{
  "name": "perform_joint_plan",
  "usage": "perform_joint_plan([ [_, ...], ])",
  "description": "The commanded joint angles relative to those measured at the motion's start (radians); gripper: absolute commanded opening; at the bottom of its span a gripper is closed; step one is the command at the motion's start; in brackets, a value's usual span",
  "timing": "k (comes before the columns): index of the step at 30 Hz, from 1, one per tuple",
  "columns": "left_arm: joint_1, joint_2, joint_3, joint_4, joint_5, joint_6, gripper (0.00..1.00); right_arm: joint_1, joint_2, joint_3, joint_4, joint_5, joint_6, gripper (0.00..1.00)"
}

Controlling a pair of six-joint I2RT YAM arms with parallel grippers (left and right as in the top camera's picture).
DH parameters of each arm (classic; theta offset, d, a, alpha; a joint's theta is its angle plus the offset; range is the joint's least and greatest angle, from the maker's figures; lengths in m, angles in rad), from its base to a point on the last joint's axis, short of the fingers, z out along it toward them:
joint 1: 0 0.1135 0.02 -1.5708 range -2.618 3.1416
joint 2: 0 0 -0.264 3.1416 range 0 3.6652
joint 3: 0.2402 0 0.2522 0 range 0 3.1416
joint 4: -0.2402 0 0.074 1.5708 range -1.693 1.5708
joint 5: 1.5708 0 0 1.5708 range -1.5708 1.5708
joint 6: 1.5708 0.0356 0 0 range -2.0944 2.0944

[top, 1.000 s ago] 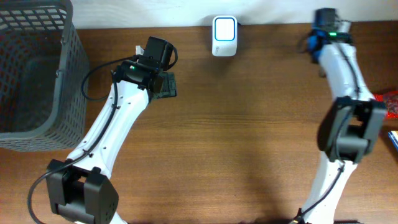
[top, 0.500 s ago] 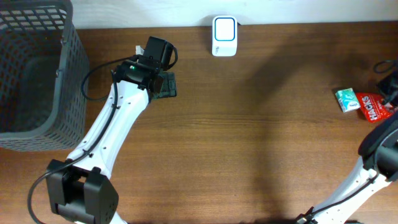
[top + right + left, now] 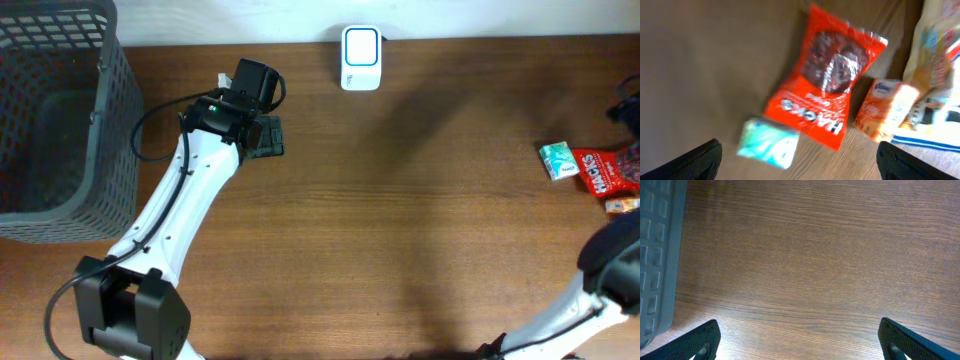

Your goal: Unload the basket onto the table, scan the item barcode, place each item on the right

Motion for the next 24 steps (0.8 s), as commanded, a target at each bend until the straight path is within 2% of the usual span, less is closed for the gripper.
perform_joint_plan([
  [1, 0.0, 0.006, -0.002, -0.002, -0.013, -0.002, 0.99, 0.016, -0.177, 0.01, -0.013, -0.108, 0.023, 0.98],
  [4, 0.0, 0.006, -0.002, -0.002, -0.014, -0.002, 0.99, 0.052, -0.27, 0.01, -0.045, -0.137, 0.022, 0.98],
  [10, 0.0, 0.006, -0.002, -0.002, -0.014, -0.002, 0.99, 0.186, -0.394, 0.01, -0.262, -0.18, -0.027, 0.99],
  [14, 0.0, 0.006, -0.002, -0.002, -0.014, -0.002, 0.99, 0.321, -0.417, 0.01, -0.367, -0.173, -0.082, 0.99],
  [20, 0.0, 0.006, -0.002, -0.002, -0.014, -0.002, 0.99, 0.602, -0.433, 0.01, -0.49, -0.172, -0.207, 0.99],
  [24, 0.0, 0.006, -0.002, -0.002, -0.014, -0.002, 0.99, 0.698, -0.441, 0.01, -0.564, -0.173, -0.298, 0.99],
])
